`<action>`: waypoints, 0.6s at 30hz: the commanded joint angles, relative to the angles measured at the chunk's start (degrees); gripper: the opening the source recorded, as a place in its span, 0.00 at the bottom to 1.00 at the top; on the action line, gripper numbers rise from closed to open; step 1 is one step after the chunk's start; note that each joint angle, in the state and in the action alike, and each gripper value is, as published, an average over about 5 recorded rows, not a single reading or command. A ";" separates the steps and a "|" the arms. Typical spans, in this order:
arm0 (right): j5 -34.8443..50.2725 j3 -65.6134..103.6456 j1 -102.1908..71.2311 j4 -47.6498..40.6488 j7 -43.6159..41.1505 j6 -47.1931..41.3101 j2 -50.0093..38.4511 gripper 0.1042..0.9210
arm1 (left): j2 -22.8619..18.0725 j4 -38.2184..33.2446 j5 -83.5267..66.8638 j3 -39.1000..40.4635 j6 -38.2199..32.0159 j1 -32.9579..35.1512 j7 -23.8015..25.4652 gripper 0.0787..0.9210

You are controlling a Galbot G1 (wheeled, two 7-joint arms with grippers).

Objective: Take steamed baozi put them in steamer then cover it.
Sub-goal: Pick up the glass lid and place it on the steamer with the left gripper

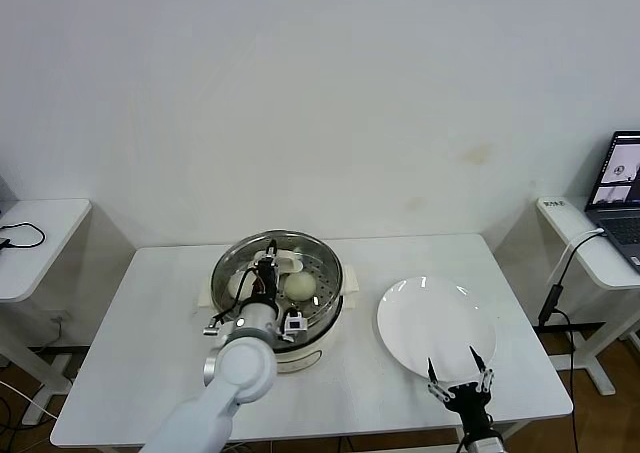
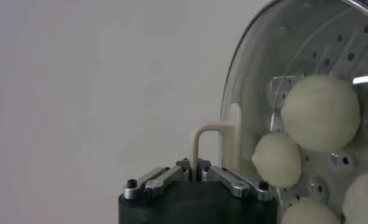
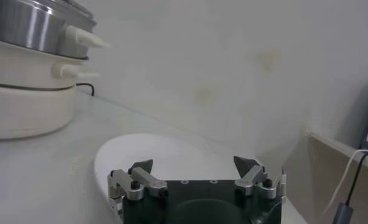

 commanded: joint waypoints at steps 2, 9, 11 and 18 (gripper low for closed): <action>-0.08 -0.13 0.11 -0.15 0.02 0.15 -0.10 0.88 | -1.21 0.71 1.09 0.51 0.40 0.13 0.53 0.08; -0.11 -0.31 0.11 -0.19 -0.05 0.29 -0.11 0.88 | -1.87 1.11 1.13 -0.09 0.19 0.88 0.10 0.08; -0.13 -0.33 0.09 -0.18 -0.06 0.34 -0.09 0.88 | -1.93 1.16 0.85 -0.29 0.09 1.16 -0.33 0.08; -0.35 -0.54 -0.11 0.04 -0.06 0.38 0.08 0.88 | -2.50 0.24 0.06 -0.98 -0.13 1.95 -1.96 0.14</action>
